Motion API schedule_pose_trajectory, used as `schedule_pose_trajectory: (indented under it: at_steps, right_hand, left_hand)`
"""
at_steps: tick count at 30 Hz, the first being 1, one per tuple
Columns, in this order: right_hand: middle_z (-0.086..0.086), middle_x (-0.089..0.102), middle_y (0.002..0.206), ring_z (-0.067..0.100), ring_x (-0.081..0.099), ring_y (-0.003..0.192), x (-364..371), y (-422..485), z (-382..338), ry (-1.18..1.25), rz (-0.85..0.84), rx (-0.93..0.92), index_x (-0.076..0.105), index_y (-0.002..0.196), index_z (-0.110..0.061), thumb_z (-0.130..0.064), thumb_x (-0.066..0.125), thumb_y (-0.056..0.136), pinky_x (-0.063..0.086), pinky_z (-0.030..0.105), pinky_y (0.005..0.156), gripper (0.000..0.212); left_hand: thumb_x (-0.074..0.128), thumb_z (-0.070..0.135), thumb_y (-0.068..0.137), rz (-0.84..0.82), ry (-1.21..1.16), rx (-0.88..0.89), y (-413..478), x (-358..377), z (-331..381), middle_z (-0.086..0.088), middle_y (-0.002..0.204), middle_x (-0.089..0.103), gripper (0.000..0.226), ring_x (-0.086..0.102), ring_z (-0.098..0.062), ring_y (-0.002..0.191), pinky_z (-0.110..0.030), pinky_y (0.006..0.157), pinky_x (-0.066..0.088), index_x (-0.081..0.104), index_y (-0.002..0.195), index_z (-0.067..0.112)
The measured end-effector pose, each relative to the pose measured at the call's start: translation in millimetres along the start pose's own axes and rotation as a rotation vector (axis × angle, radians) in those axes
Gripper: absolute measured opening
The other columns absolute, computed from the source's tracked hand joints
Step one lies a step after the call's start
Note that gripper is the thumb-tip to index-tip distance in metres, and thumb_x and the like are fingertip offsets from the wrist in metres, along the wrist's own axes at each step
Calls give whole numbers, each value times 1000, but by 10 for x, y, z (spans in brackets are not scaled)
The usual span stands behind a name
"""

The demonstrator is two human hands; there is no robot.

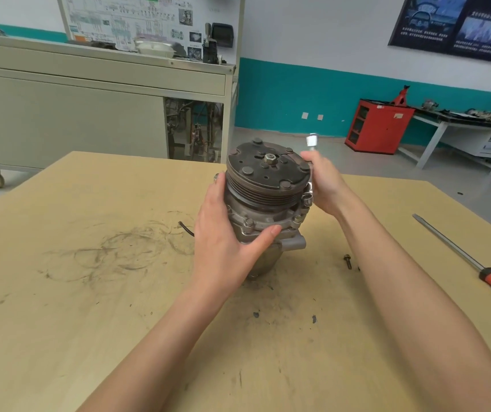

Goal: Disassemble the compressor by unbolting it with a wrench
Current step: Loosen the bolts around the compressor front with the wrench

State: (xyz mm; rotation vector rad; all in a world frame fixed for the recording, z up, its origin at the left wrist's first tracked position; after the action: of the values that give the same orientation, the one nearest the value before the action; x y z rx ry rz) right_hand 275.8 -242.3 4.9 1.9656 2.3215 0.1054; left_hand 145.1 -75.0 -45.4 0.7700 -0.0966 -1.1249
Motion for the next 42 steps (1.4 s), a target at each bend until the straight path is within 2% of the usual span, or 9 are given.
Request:
schedule_pose_trajectory:
  at_steps: [3, 8, 13, 18, 24, 28, 32, 37, 42]
  right_hand:
    - [1, 56, 64, 11, 52, 57, 76, 13, -7, 97, 12, 65, 54, 61, -18, -27, 40, 96, 40, 24, 54, 39]
    - [1, 66, 62, 5, 39, 35, -297, -395, -310, 536, 261, -59, 55, 79, -9, -22, 38, 101, 28, 13, 33, 30]
    - [10, 74, 85, 19, 71, 70, -308, -1090, -490, 296, 415, -277, 65, 81, -6, -34, 39, 102, 54, 20, 60, 43]
    - [-4, 74, 96, 20, 72, 91, 96, -1540, -209, 99, 497, -524, 67, 95, -9, -28, 48, 99, 55, 22, 77, 28]
    - [4, 71, 103, 22, 70, 98, 193, -1599, 65, 189, 505, -511, 64, 95, -11, -7, 47, 98, 54, 24, 81, 18]
    - [-4, 71, 107, 17, 69, 101, 233, -1642, 112, -42, 539, -610, 66, 101, -17, -17, 53, 97, 56, 31, 86, 14]
    - [7, 68, 113, 22, 66, 106, 270, -1680, 151, -234, 528, -764, 66, 101, -24, -19, 54, 94, 54, 45, 89, 14]
    - [13, 70, 102, 22, 68, 103, 162, -1629, 115, -390, 487, -842, 69, 92, -1, -7, 55, 92, 56, 49, 82, 15]
    - [10, 71, 100, 17, 67, 104, 80, -1630, 28, -433, 414, -797, 70, 91, 2, 1, 58, 89, 56, 46, 83, 13]
  left_hand:
    - [61, 69, 70, -1, 6, 1, -5, -3, 5, 4, 154, 31, 105, 30, -13, 142, -49, 114, 31, 16, 153, 24]
    - [60, 71, 69, -21, -1, -14, -10, -2, 4, 5, 155, 29, 106, 28, -13, 143, -49, 115, 31, 14, 153, 25]
    - [64, 67, 71, -13, -8, -13, -9, 5, 10, 3, 155, 29, 106, 27, -13, 144, -48, 116, 30, 14, 153, 23]
    - [73, 59, 73, -10, -14, -12, -11, -1, 9, 1, 156, 28, 106, 26, -15, 144, -49, 116, 28, 15, 154, 21]
    - [67, 63, 72, -13, -18, -11, -11, -12, 28, 0, 156, 29, 106, 27, -16, 144, -49, 116, 29, 16, 154, 20]
    - [68, 64, 73, -12, -21, -7, -13, -10, 21, -1, 156, 30, 106, 28, -17, 144, -50, 116, 29, 15, 154, 19]
    - [73, 54, 74, -7, -17, 0, -10, -8, 12, -2, 155, 30, 104, 28, -18, 144, -50, 116, 29, 16, 154, 18]
    - [70, 57, 72, -4, -19, 3, -4, -5, 21, -1, 155, 30, 104, 29, -17, 144, -49, 115, 30, 17, 153, 18]
    - [69, 58, 73, -6, -20, 0, -5, 3, 14, -1, 155, 30, 104, 29, -17, 144, -49, 115, 30, 16, 153, 18]
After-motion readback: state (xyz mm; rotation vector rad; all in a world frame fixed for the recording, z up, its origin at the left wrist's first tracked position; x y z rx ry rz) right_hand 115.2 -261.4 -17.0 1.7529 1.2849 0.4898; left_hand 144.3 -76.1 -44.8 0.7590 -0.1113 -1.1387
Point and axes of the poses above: each hand's wrist, its own y-axis towards the middle knuckle, its own x-axis out of the palm, z = x × y, the point moved 3 cm from there along y, towards the middle knuckle
